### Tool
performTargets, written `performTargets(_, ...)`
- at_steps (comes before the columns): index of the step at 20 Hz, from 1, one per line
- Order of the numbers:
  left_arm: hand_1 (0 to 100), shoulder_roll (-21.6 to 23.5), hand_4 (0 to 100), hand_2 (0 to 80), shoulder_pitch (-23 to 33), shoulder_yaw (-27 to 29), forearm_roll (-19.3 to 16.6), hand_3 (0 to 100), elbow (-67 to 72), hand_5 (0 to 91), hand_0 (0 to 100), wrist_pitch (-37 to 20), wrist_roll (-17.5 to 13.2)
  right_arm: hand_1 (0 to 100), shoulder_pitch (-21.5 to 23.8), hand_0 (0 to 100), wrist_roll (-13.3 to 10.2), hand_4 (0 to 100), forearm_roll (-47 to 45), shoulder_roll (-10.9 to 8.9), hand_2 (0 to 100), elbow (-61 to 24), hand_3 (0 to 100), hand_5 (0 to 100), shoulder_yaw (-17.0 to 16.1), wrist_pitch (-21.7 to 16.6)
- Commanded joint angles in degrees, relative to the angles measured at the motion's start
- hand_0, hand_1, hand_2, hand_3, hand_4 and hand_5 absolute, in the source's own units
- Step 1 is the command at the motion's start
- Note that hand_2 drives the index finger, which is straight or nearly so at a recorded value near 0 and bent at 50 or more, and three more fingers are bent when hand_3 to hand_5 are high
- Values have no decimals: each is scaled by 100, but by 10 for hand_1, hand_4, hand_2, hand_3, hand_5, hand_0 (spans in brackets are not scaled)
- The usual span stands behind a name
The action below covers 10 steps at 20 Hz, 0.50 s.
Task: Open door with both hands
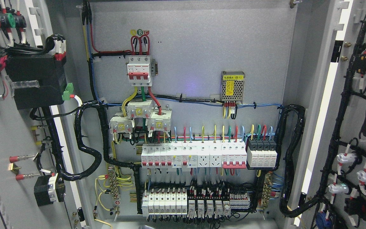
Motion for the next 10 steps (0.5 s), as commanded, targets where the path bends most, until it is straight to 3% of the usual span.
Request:
performTargets(1, 0, 0, 31, 0, 0, -70, 8, 0, -132, 0, 0, -1, 2, 0, 889, 107, 0, 0, -1, -751, 0, -463, 0, 0, -406, -292)
performTargets(5, 0, 0, 31, 0, 0, -88, -10, 0, -132, 0, 0, -1, 2, 0, 1381, 107, 0, 0, -1, -892, 0, -604, 0, 0, -643, -495)
performTargets(7, 0, 0, 31, 0, 9, -123, 8, 0, -106, 0, 0, 8, 2, 0, 1724, 107, 0, 0, -1, -1085, 0, -709, 0, 0, -774, -670)
performTargets(10, 0, 17, 31, 0, 44, -167, -44, 0, -463, 0, 0, -1, -51, 0, 2076, 107, 0, 0, -19, -1200, 0, -745, 0, 0, -977, -1240)
